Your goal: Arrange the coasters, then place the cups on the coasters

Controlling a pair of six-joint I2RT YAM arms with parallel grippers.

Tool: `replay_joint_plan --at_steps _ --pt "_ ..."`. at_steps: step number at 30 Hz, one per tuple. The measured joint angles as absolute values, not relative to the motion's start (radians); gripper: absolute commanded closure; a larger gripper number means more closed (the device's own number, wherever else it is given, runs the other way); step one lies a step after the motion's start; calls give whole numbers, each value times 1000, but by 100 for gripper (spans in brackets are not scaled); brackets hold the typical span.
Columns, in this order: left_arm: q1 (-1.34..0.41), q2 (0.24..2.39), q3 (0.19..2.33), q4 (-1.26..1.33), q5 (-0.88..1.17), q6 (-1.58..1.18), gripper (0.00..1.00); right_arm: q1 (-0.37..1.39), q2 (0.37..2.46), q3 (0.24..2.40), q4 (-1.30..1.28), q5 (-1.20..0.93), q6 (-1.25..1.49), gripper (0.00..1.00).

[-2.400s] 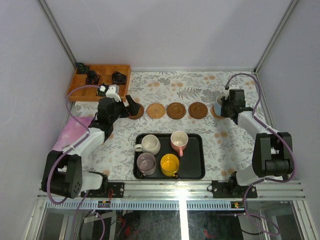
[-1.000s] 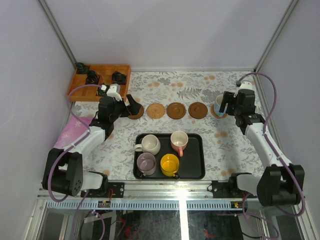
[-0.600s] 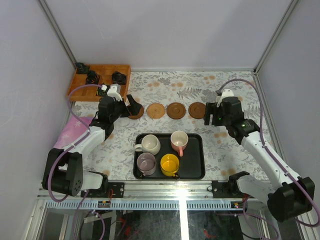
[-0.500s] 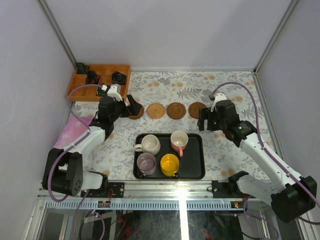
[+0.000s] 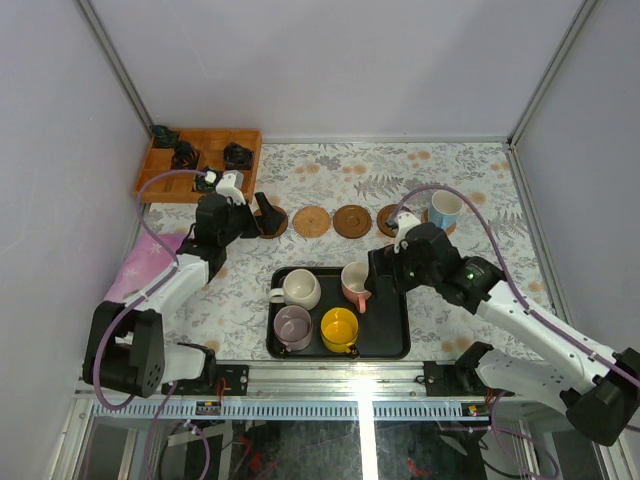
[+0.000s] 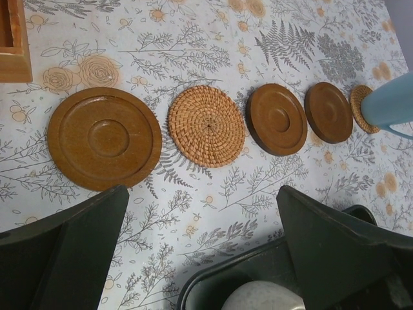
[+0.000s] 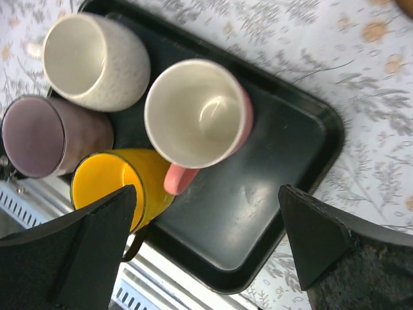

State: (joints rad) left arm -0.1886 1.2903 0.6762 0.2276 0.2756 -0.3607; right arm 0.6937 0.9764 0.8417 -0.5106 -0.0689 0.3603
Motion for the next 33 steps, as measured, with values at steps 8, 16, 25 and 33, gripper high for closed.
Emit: replay_joint_plan --at_steps 8,16,25,33 --pt "-189 1242 671 168 289 -334 0 868 1068 797 -484 -20 430 1" --pt "-189 1233 667 160 308 -331 0 920 1136 775 -441 72 500 0" --pt "-189 1233 665 160 326 -331 0 923 1243 775 -403 177 551 0" --pt "-189 1226 659 159 326 -331 0 924 1303 775 -387 198 555 5"
